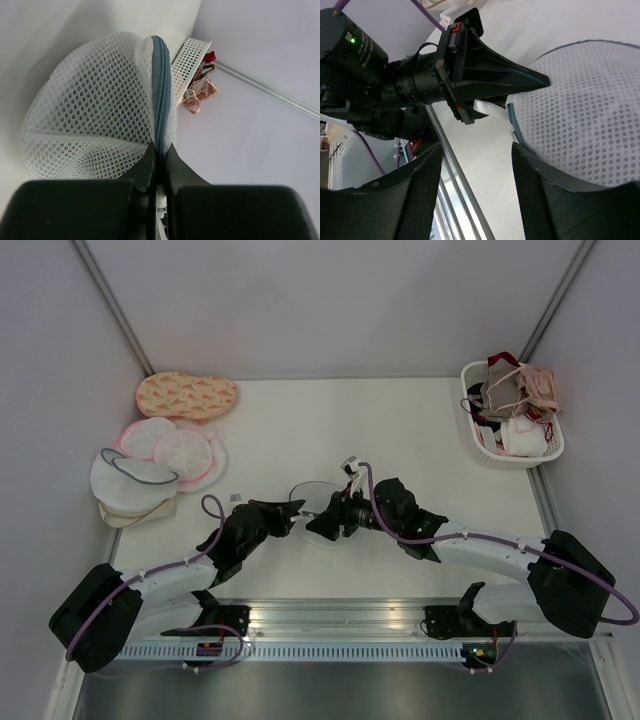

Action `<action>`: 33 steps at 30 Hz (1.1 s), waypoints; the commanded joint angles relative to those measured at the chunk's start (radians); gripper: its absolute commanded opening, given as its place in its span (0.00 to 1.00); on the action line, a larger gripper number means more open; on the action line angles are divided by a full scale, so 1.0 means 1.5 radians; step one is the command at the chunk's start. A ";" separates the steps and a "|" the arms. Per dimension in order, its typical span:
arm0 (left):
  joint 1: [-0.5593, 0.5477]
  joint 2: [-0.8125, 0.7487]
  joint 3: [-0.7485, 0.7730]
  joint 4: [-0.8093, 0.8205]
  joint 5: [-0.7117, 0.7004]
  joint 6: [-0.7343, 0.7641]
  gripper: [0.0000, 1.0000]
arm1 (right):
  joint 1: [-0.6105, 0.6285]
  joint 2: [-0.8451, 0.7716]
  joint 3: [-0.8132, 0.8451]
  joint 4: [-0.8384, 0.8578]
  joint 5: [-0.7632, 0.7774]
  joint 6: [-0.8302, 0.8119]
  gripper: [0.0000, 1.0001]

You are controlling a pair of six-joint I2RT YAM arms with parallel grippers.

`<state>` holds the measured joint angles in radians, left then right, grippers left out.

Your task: Unzip the laundry bag and remove the bra

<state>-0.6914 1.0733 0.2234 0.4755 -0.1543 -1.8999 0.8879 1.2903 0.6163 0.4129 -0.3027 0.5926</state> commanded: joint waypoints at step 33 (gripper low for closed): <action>-0.004 -0.014 -0.003 0.055 0.018 -0.050 0.02 | 0.035 0.076 -0.010 0.203 0.108 0.007 0.59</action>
<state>-0.6914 1.0573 0.2176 0.5121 -0.1547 -1.9446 0.9390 1.4040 0.5617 0.6121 -0.1738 0.6235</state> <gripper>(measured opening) 0.053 0.603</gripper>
